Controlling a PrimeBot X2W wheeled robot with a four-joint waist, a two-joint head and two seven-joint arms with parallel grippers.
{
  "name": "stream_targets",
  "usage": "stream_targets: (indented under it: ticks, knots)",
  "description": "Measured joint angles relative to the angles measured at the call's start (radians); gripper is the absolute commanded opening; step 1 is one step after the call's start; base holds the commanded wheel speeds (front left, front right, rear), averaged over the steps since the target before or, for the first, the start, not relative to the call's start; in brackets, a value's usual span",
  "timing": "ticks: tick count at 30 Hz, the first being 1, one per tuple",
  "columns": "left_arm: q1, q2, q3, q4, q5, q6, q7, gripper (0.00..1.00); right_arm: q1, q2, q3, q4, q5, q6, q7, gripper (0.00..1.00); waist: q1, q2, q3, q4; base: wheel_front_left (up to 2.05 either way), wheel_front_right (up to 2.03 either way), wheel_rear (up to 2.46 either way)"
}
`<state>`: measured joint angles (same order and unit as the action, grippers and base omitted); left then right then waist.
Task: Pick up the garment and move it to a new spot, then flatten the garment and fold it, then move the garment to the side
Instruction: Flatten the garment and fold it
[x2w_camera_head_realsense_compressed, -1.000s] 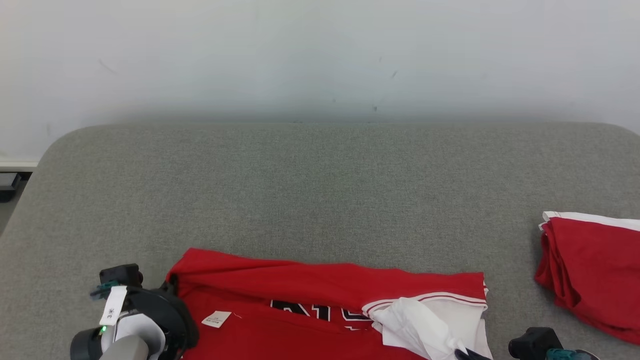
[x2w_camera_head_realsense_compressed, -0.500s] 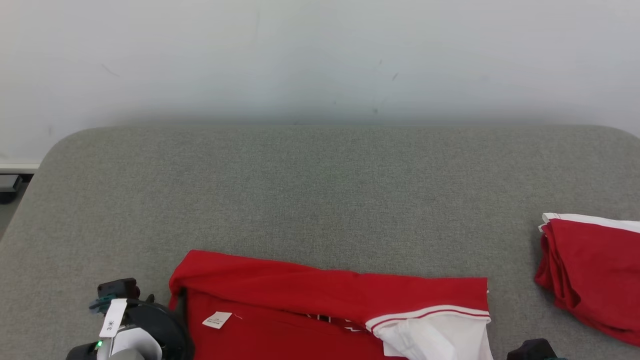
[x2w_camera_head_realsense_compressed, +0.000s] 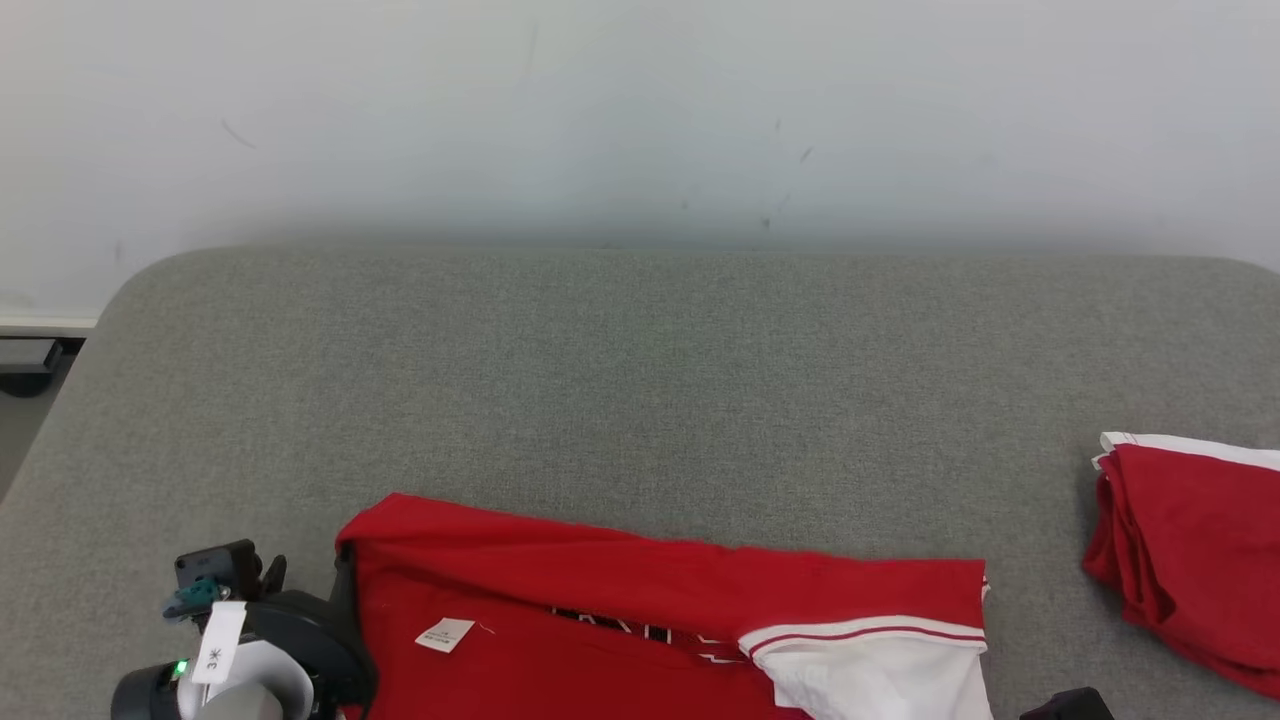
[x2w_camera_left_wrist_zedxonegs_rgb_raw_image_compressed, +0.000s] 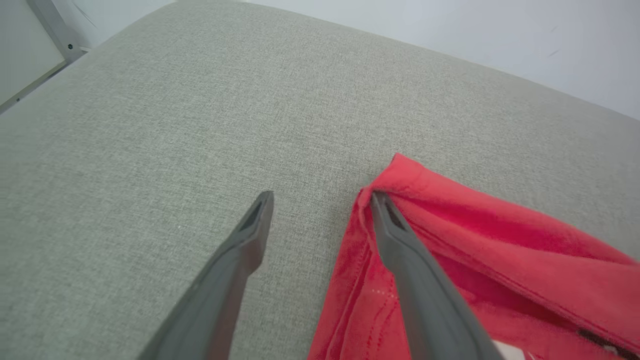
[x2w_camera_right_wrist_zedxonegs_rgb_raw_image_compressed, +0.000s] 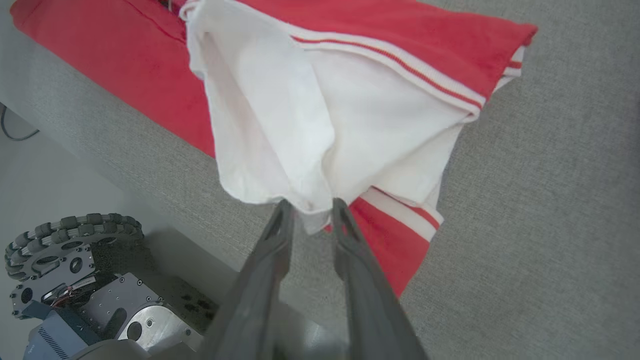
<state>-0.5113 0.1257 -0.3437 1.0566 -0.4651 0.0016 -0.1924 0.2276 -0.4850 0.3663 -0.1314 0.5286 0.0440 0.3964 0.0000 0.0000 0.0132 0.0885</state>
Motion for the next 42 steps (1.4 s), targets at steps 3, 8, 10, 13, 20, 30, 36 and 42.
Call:
stream_targets:
  ticks: [3,8,10,13,20,30,36,42]
  knots:
    - [0.023,0.014,-0.005,-0.003,0.013,0.019,-0.002,1.00,0.008,0.000,0.000,0.001,0.000,-0.002,0.002,1.00,0.0001,0.0001,0.001,0.001,0.00,0.00,0.00]
    - [0.043,0.053,-0.023,-0.008,0.037,0.057,-0.003,1.00,0.010,0.000,0.000,0.006,0.000,-0.010,0.014,1.00,0.0001,0.0000,0.000,0.001,0.00,0.00,0.00]
    - [0.052,0.063,-0.023,-0.016,0.053,0.066,-0.004,1.00,0.010,0.000,-0.001,0.006,0.000,-0.012,0.017,1.00,0.0001,0.0000,-0.001,0.002,0.00,0.00,0.00]
    - [0.075,0.067,-0.026,-0.042,0.066,0.087,-0.020,1.00,0.012,-0.003,-0.006,0.005,0.000,-0.020,0.018,1.00,0.0001,0.0000,-0.005,0.003,0.00,0.00,0.00]
    - [0.118,0.057,-0.030,-0.183,0.087,0.096,-0.055,1.00,0.007,-0.004,-0.046,-0.008,-0.016,-0.054,-0.027,1.00,0.0001,0.0000,-0.024,0.007,0.00,0.00,0.00]
    - [0.275,0.072,-0.057,-0.440,0.113,0.067,-0.058,1.00,-0.034,0.097,-0.129,-0.023,-0.028,-0.128,-0.154,1.00,0.0000,0.0000,-0.063,0.003,0.00,0.00,0.00]
    - [0.367,0.089,-0.051,-0.605,0.118,0.059,-0.058,1.00,-0.033,0.137,-0.154,0.003,-0.028,-0.142,-0.219,1.00,0.0000,0.0000,-0.087,-0.002,0.00,0.00,0.00]
    - [0.449,0.117,-0.038,-0.749,0.124,0.052,-0.058,1.00,-0.033,0.188,-0.211,0.031,-0.029,-0.159,-0.294,1.00,0.0000,0.0000,-0.104,-0.008,0.00,0.00,0.00]
